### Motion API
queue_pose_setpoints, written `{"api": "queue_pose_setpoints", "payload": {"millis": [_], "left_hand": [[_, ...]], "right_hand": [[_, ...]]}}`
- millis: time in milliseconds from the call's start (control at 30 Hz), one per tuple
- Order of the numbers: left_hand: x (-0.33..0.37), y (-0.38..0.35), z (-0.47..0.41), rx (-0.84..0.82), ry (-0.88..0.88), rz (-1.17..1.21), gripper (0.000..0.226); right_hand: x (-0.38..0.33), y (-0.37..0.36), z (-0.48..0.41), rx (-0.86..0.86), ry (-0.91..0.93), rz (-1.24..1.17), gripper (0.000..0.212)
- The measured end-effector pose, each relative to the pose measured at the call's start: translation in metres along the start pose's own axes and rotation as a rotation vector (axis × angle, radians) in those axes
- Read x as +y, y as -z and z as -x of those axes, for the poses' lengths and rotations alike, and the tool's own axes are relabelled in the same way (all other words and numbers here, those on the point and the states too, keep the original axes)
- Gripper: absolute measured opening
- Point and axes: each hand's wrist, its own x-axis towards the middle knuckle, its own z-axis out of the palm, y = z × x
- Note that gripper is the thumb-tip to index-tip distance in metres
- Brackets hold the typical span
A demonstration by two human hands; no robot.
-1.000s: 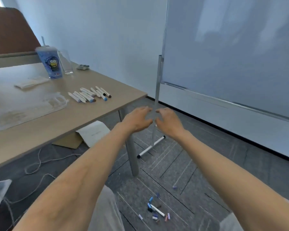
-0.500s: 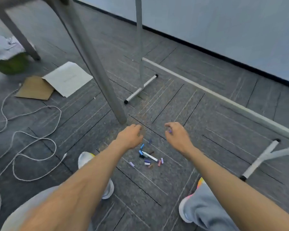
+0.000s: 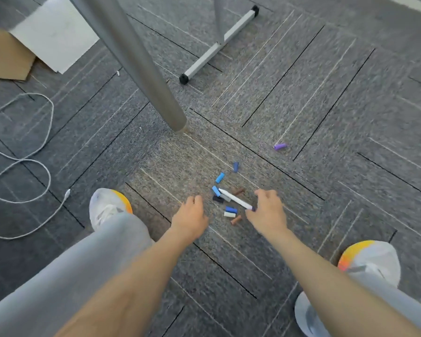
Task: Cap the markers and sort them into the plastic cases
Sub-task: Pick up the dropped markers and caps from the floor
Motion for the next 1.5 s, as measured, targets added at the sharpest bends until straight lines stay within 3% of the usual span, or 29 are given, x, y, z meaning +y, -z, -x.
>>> {"api": "queue_pose_setpoints", "payload": {"millis": [100, 233, 467, 633, 833, 1033, 1300, 1400, 1500], "left_hand": [[-0.006, -0.020, -0.013, 0.017, 0.046, 0.047, 0.045], [-0.007, -0.033, -0.024, 0.103, 0.063, 0.042, 0.038], [0.000, -0.035, -0.028, 0.126, 0.127, 0.283, 0.027], [0.002, -0.037, -0.025, 0.107, -0.033, 0.137, 0.021], [0.013, -0.041, -0.028, 0.287, -0.194, 0.059, 0.022], [0.006, -0.030, -0.045, 0.365, -0.236, -0.060, 0.033], [-0.002, -0.022, -0.072, 0.388, -0.401, -0.273, 0.034], [0.000, -0.020, -0.074, 0.384, -0.449, -0.327, 0.038], [0.000, -0.018, -0.074, 0.357, -0.500, -0.395, 0.038]], "right_hand": [[0.004, -0.023, 0.000, 0.046, -0.037, 0.004, 0.056], [0.013, -0.034, 0.001, 0.115, 0.026, -0.020, 0.044], [0.016, -0.034, -0.002, 0.098, 0.038, -0.016, 0.028], [0.015, -0.030, -0.004, 0.104, 0.083, 0.041, 0.026], [0.013, -0.022, -0.009, 0.151, 0.149, -0.053, 0.020], [0.009, -0.035, -0.019, 0.075, 0.373, 0.141, 0.026], [0.016, -0.040, -0.034, 0.030, 0.386, 0.421, 0.020], [0.021, -0.033, -0.034, 0.024, 0.415, 0.317, 0.011], [0.023, -0.021, -0.033, 0.091, 0.417, 0.129, 0.026]]}}
